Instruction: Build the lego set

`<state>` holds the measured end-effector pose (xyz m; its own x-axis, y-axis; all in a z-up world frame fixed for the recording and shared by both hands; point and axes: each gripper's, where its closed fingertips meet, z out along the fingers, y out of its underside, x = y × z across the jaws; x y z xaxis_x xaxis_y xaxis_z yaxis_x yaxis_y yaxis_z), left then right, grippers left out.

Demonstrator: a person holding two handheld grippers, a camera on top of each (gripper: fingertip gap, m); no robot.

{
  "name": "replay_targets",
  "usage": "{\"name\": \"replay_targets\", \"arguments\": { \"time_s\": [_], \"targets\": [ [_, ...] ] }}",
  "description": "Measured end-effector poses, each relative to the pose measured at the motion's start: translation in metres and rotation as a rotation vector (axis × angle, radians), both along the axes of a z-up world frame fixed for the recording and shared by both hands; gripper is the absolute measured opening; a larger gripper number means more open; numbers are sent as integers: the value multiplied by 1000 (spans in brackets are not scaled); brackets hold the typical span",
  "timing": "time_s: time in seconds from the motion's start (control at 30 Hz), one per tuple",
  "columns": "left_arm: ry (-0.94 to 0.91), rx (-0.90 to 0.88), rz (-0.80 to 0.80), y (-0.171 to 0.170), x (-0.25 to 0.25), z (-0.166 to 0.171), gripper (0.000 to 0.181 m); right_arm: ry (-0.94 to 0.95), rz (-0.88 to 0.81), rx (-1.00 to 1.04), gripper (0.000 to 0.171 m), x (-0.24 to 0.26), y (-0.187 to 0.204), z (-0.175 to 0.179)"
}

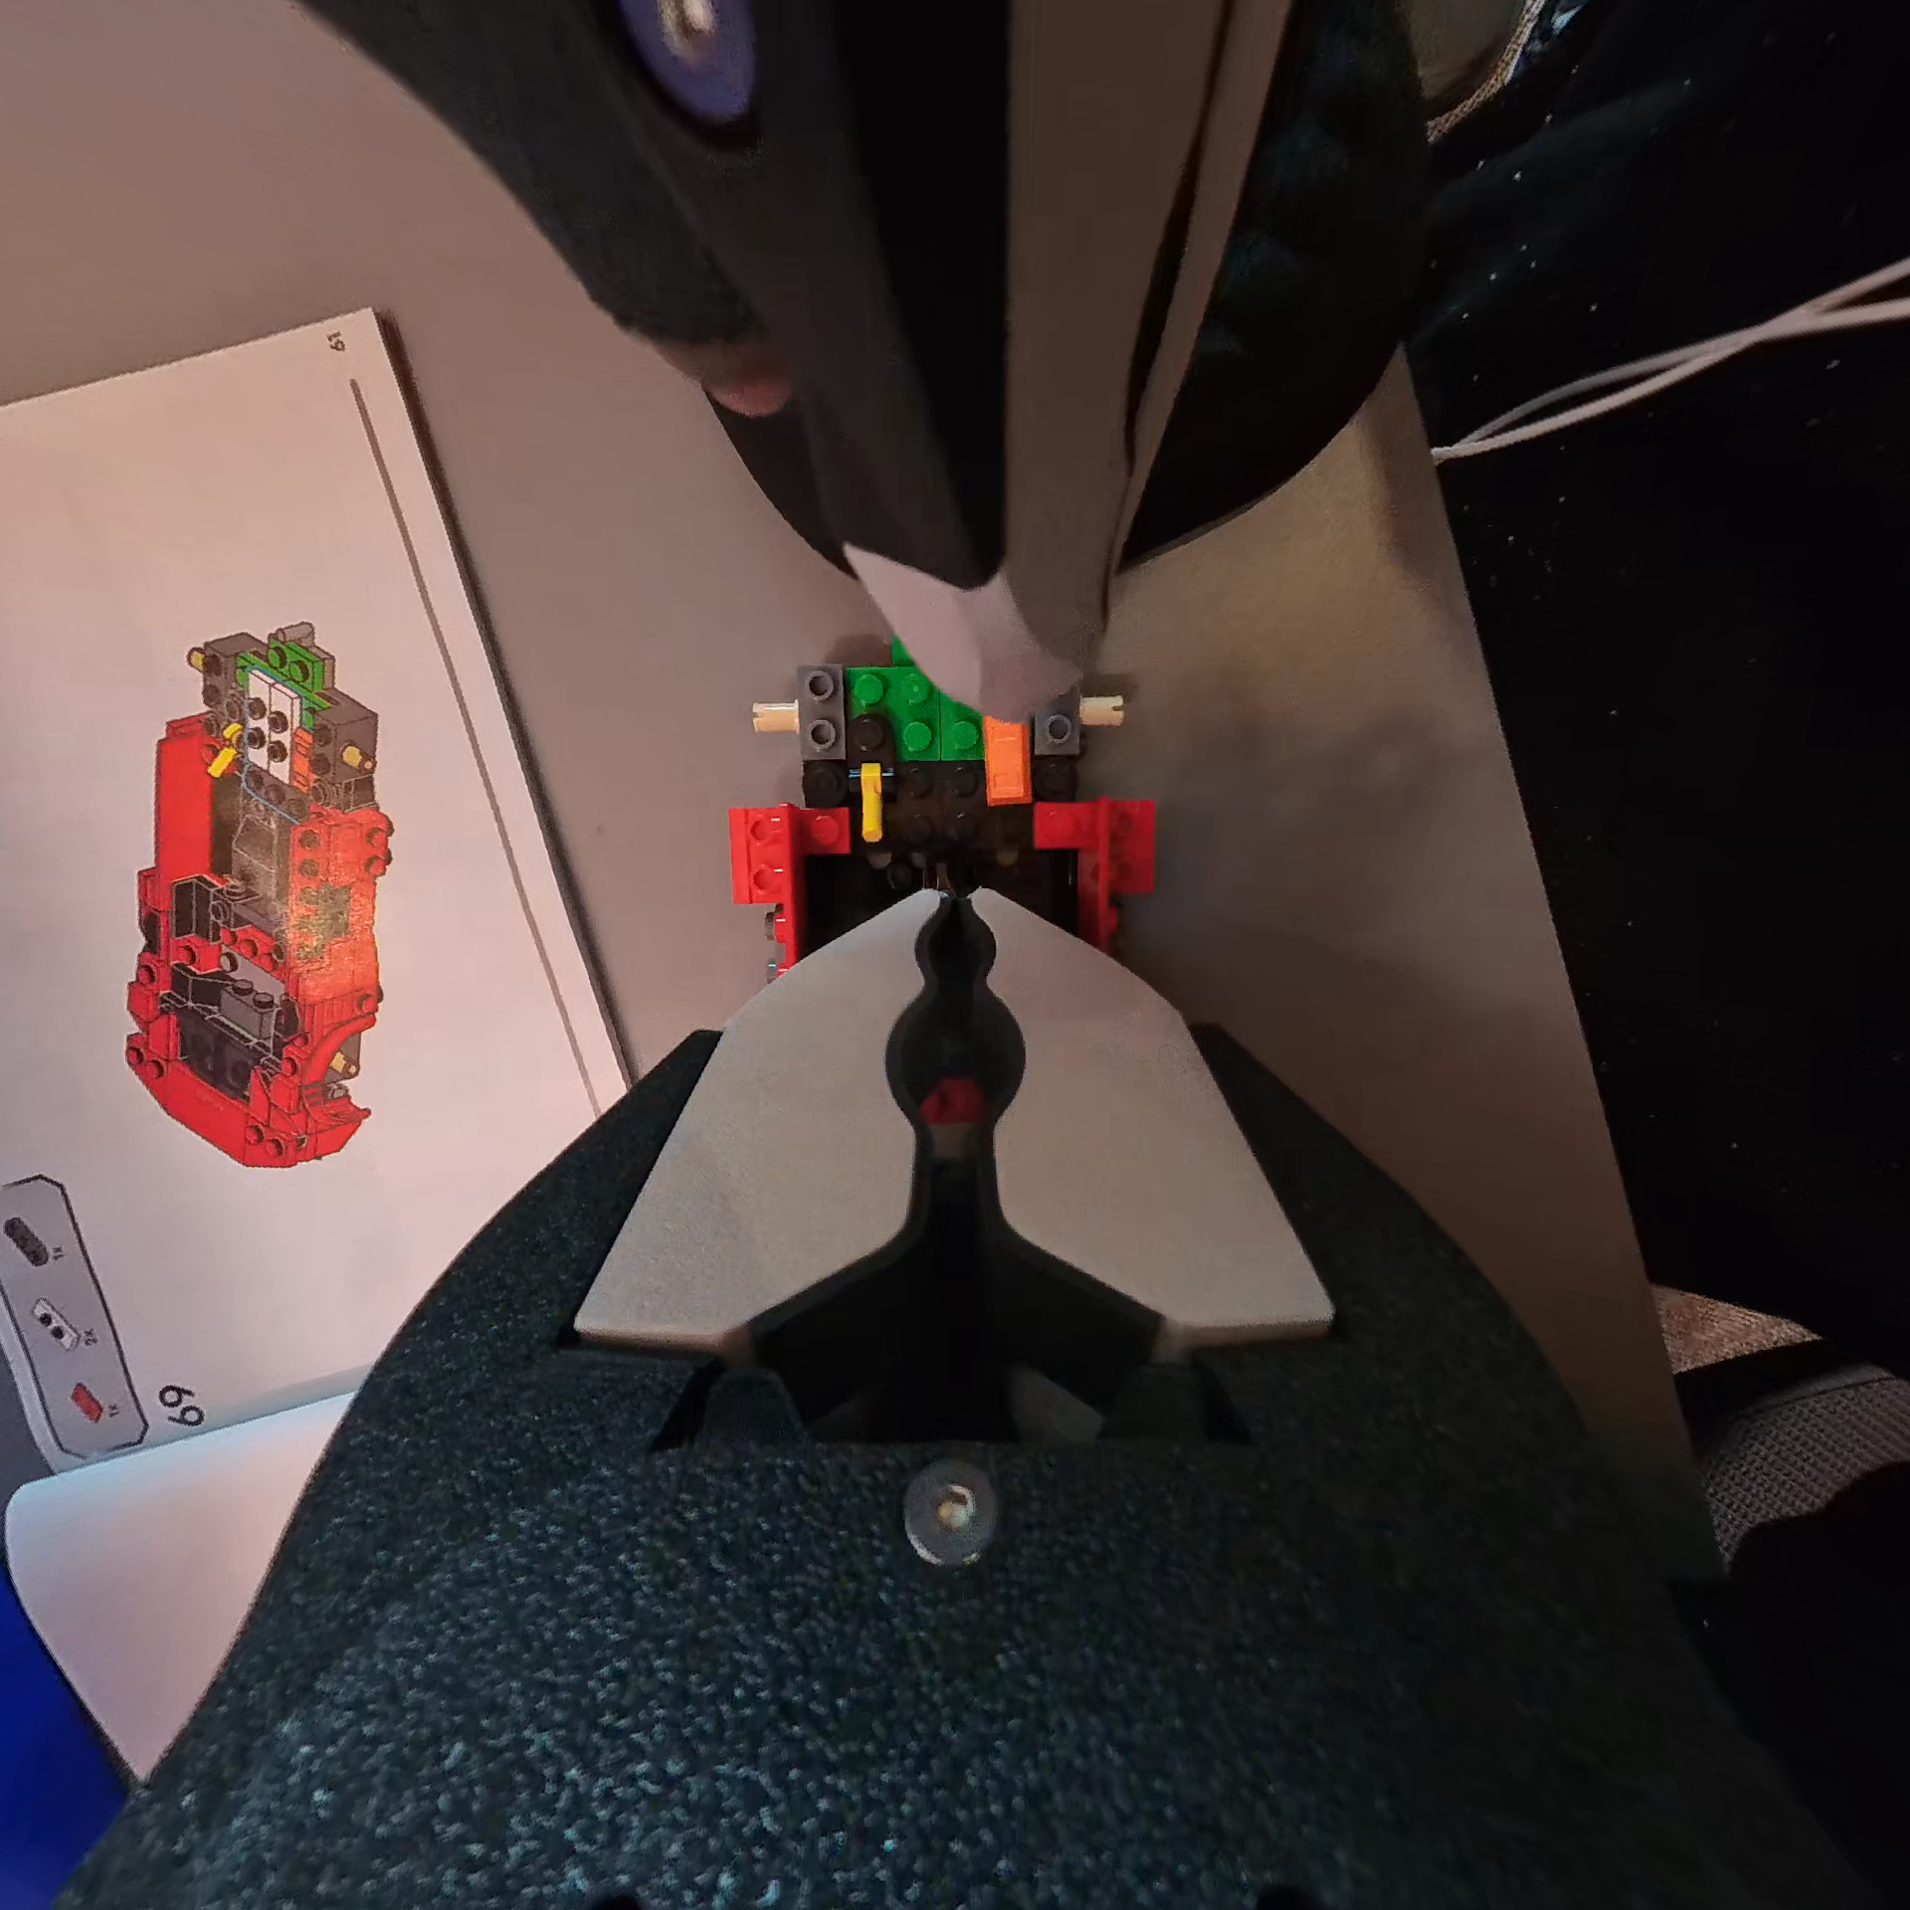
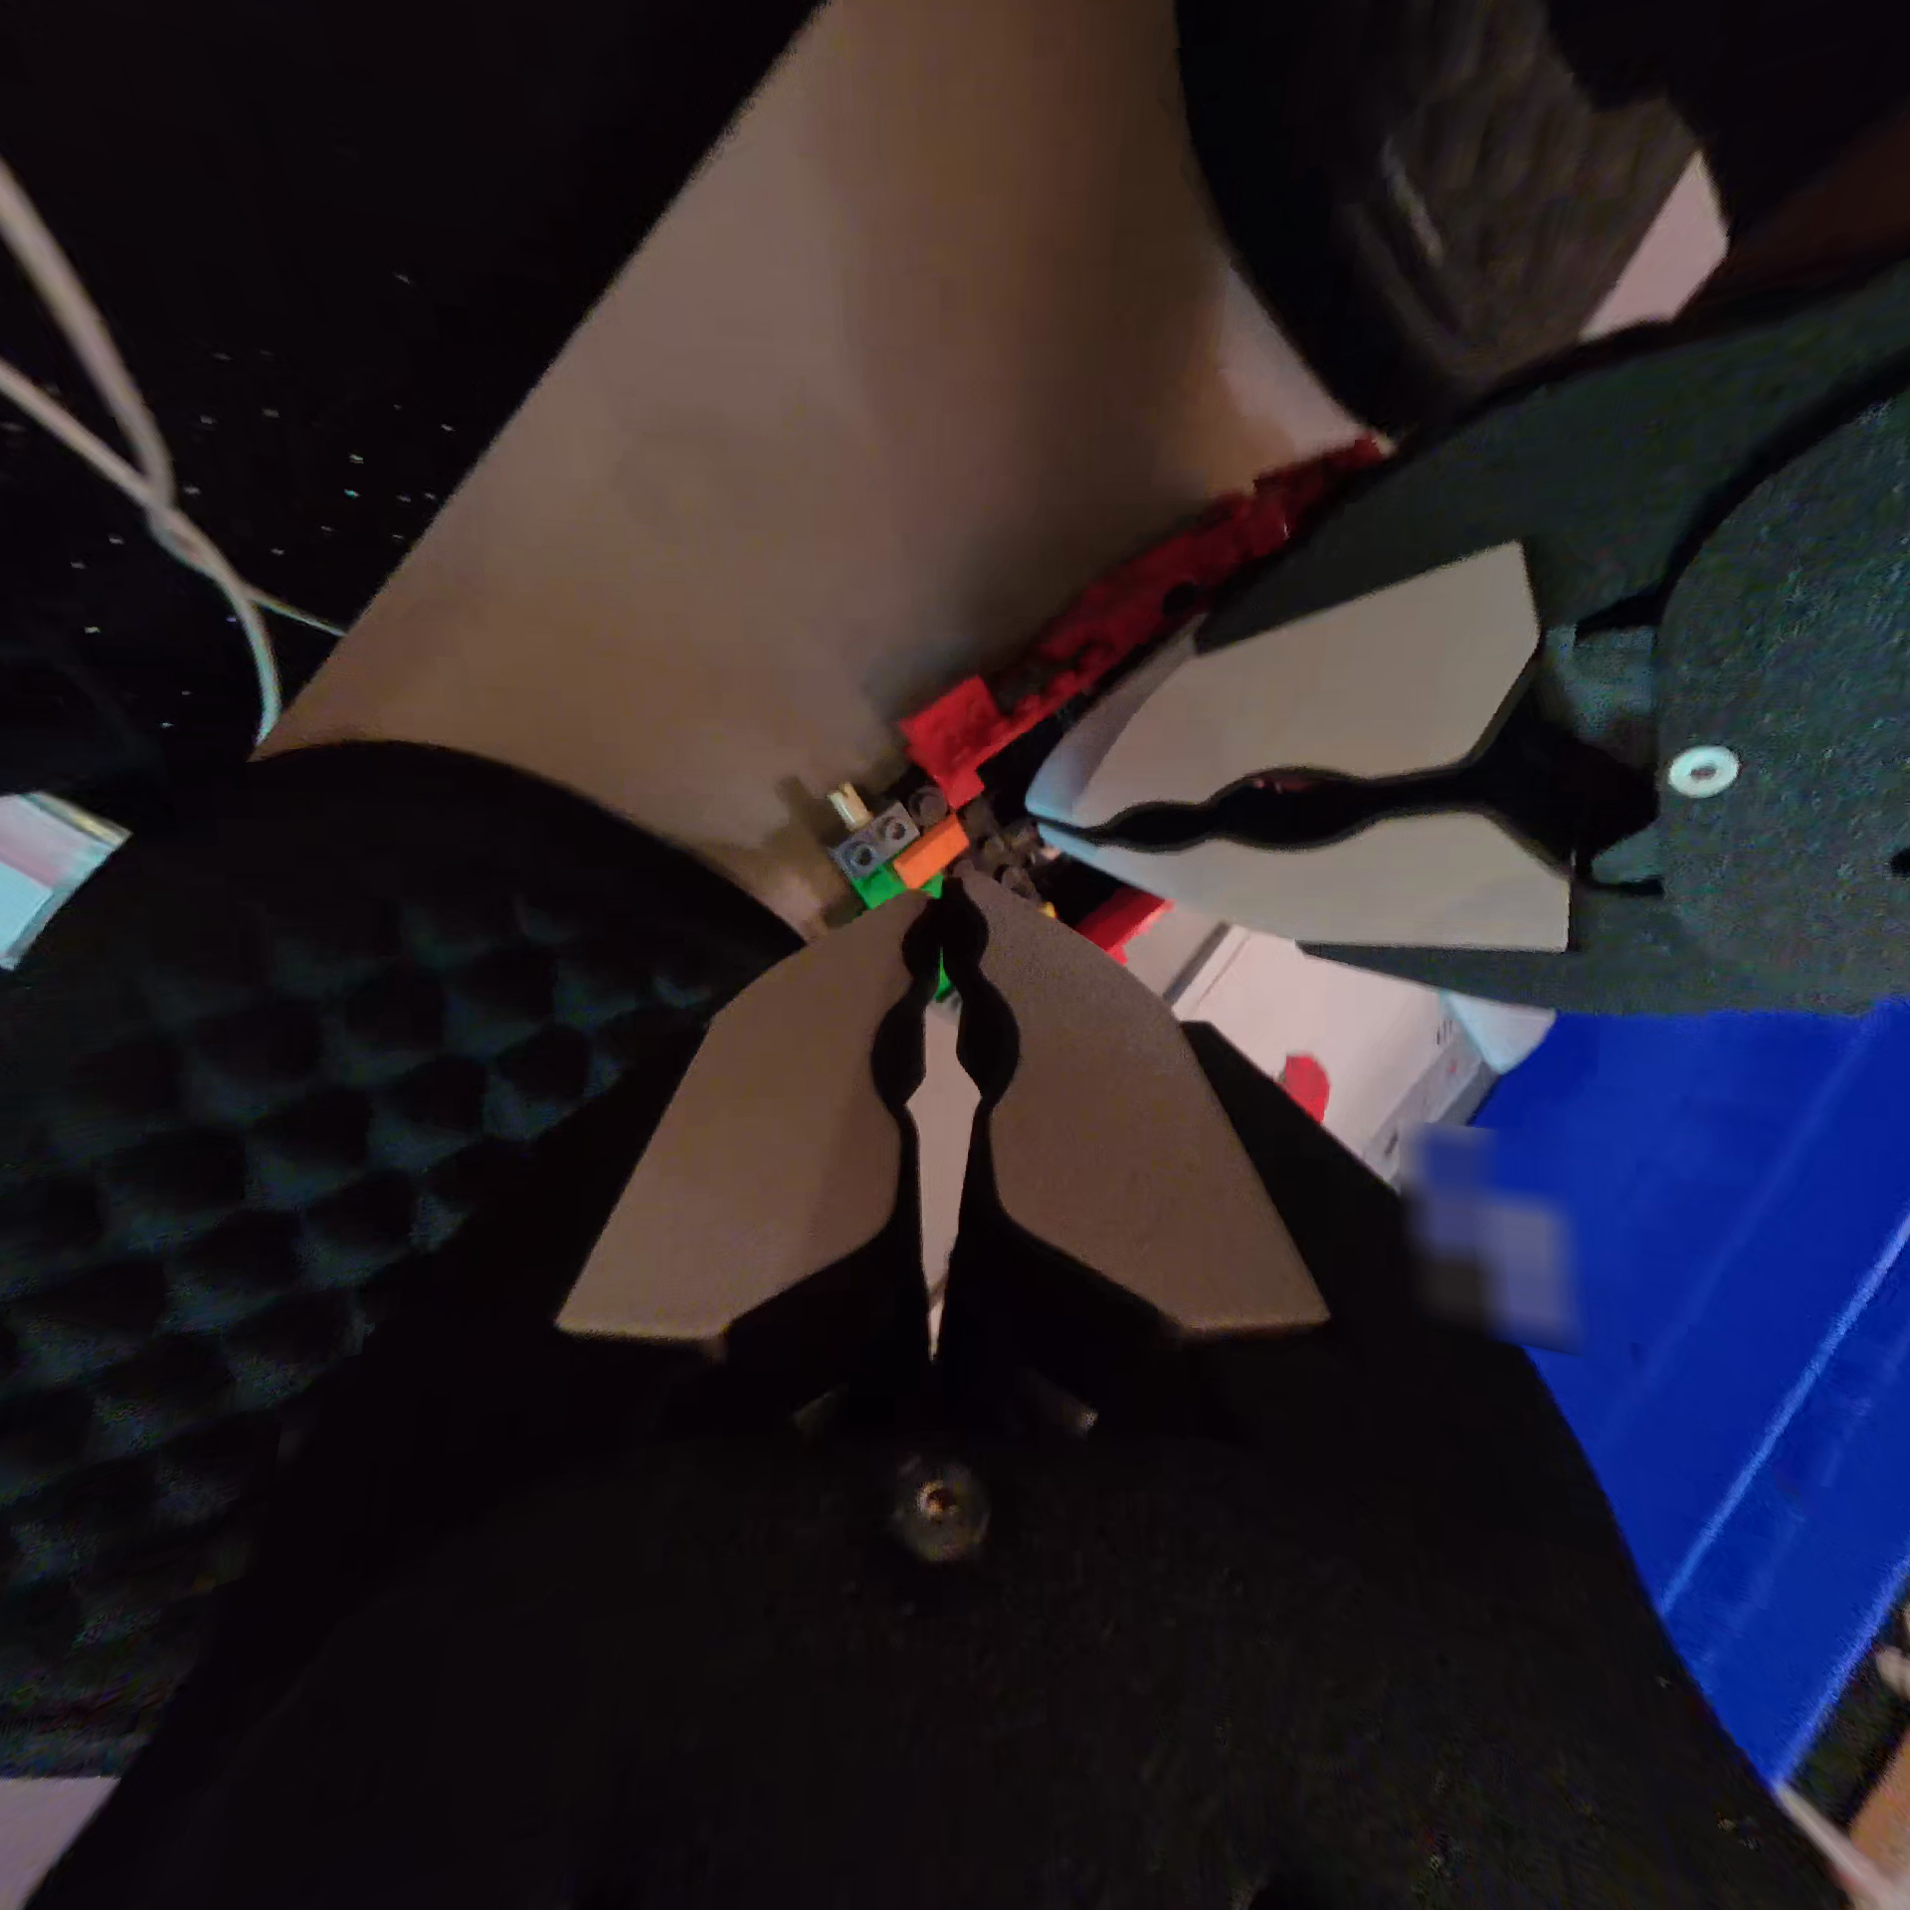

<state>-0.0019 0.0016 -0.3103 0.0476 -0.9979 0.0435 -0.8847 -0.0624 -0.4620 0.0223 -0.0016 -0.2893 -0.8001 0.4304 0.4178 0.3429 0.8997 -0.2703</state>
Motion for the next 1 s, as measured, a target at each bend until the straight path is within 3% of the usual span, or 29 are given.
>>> {"name": "replay_targets", "arguments": {
  "time_s": [0.27,1.0],
  "targets": [
    [-10,-15,7,0,0,0,0,-67,143,-88,0,-6,-7,-12],
    [-12,-15,8,1,0,0,0,-114,166,-90,0,-10,-7,-14]
  ]
}}
